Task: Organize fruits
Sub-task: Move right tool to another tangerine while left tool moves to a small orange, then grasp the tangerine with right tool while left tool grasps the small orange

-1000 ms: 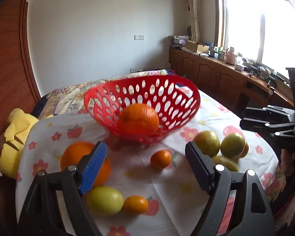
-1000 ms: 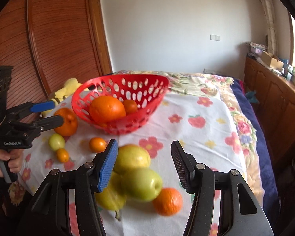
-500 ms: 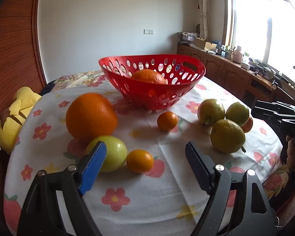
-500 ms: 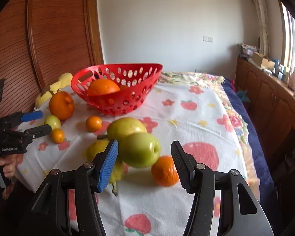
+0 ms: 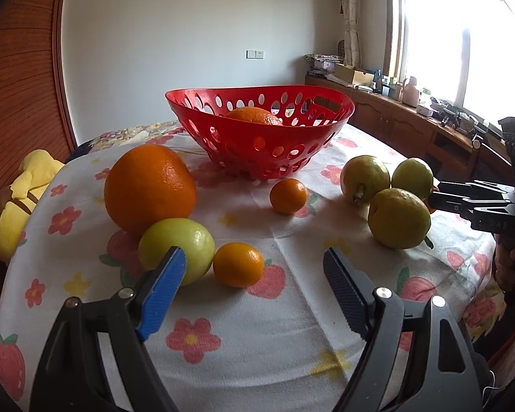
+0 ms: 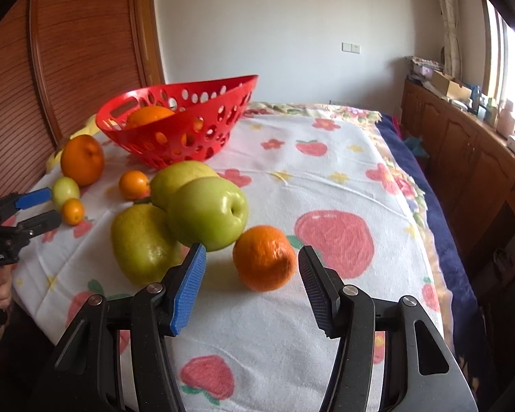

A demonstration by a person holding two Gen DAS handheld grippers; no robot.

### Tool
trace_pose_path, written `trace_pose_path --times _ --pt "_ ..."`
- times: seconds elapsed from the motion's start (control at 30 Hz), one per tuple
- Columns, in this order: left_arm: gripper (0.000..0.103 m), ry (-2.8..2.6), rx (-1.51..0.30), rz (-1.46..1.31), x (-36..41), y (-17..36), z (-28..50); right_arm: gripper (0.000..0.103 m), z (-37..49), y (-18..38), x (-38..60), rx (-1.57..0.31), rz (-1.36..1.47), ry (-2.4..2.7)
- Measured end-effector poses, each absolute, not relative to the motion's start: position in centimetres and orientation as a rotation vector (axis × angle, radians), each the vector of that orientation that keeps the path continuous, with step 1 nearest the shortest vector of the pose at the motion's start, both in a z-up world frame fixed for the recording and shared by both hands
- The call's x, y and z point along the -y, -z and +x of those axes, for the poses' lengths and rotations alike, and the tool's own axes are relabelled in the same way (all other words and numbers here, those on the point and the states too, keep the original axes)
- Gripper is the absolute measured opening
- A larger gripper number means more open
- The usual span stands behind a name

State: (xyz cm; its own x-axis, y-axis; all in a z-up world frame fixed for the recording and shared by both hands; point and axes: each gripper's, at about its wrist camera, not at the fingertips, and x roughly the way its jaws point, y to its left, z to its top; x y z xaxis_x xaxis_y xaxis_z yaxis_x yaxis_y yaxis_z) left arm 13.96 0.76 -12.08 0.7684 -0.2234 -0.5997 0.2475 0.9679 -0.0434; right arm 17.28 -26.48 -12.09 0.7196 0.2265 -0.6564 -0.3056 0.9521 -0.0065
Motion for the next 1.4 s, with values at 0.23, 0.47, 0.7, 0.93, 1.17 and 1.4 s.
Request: trace_pose_path --times 0.23,0.47,0.7,0.93,1.17,1.4 --pt "0.083 0.262 -0.653 0.017 -0.7 12.1 14.0 0.054 17.9 13.0 26.4 -0.737 -0.134 -0.281" --pt "0.083 0.269 -0.667 0.020 -0.4 12.3 14.0 0.036 18.1 12.9 27.7 -0.738 -0.088 -0.272" --pt "0.083 0.279 -0.673 0.029 0.0 12.5 14.0 0.043 18.0 12.7 27.6 -0.730 -0.104 -0.259" --pt "0.083 0.279 -0.673 0.032 0.1 12.4 13.9 0.044 18.8 12.6 27.9 -0.734 -0.093 -0.269" --pt "0.081 0.249 -0.662 0.055 0.2 12.5 13.9 0.037 18.3 12.7 27.8 -0.732 -0.107 -0.285" --pt "0.052 0.228 -0.676 0.070 0.1 12.4 14.3 0.037 18.0 12.6 28.1 -0.728 -0.100 -0.266"
